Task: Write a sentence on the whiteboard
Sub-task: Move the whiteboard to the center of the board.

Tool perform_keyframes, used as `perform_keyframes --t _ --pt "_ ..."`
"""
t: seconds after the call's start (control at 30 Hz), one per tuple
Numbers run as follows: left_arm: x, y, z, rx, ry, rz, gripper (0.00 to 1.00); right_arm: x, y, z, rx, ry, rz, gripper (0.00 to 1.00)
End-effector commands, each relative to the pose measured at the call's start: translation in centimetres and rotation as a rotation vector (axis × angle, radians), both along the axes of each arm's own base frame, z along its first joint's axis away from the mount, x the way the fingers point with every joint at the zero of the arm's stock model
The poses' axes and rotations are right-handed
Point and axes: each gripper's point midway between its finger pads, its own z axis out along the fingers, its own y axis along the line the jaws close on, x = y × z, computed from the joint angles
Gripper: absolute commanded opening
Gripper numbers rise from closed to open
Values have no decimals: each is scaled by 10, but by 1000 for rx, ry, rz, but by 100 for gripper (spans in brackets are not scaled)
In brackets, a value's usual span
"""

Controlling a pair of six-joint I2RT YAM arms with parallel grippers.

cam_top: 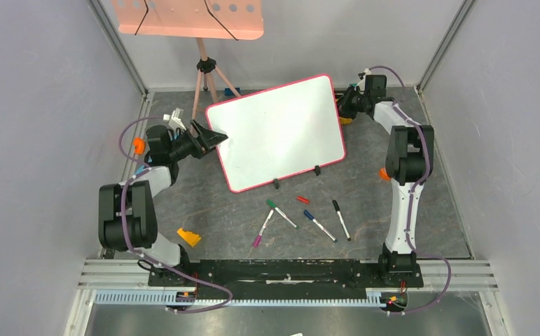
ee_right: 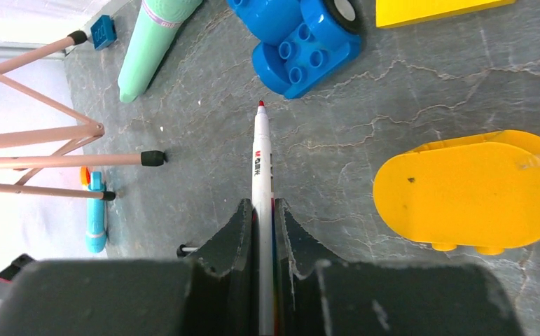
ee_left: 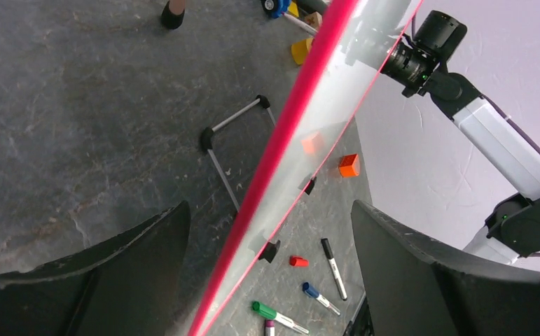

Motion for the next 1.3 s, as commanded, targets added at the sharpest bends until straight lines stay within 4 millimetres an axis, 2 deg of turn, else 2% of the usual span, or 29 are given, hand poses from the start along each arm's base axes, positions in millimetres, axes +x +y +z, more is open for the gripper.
perform_keyframes --t 0.0,0.2,0.43,0.6,0.7,0.8,0.97,1.0,1.03,1.07,1.27 --pt "17 -6 28 -16 -157 -97 89 -2 11 24 48 -75 53 0" --pt "23 -8 20 -6 -145 -134 88 -19 12 26 53 -63 72 0" --pt "29 -16 9 -38 -151 -200 81 -53 15 17 47 -24 108 0" --pt "35 -30 12 -121 -159 -266 74 -79 13 18 23 -22 135 0" --pt "36 -40 15 -157 -180 -300 68 -98 11 11 5 -4 144 0" --pt "36 -47 16 -177 -187 -318 66 -112 10 3 -5 19 151 0" --pt "28 -61 15 -179 -182 -354 64 -122 6 4 -27 21 152 0" --pt "23 -70 15 -177 -183 -373 64 -124 5 4 -30 25 151 0" --pt "19 -76 13 -173 -179 -381 64 -122 -9 5 -30 25 121 0" --pt "17 -80 11 -168 -176 -383 64 -123 -15 7 -31 24 111 0" --pt "5 -100 -6 -127 -148 -412 64 -134 -33 17 -77 18 102 0"
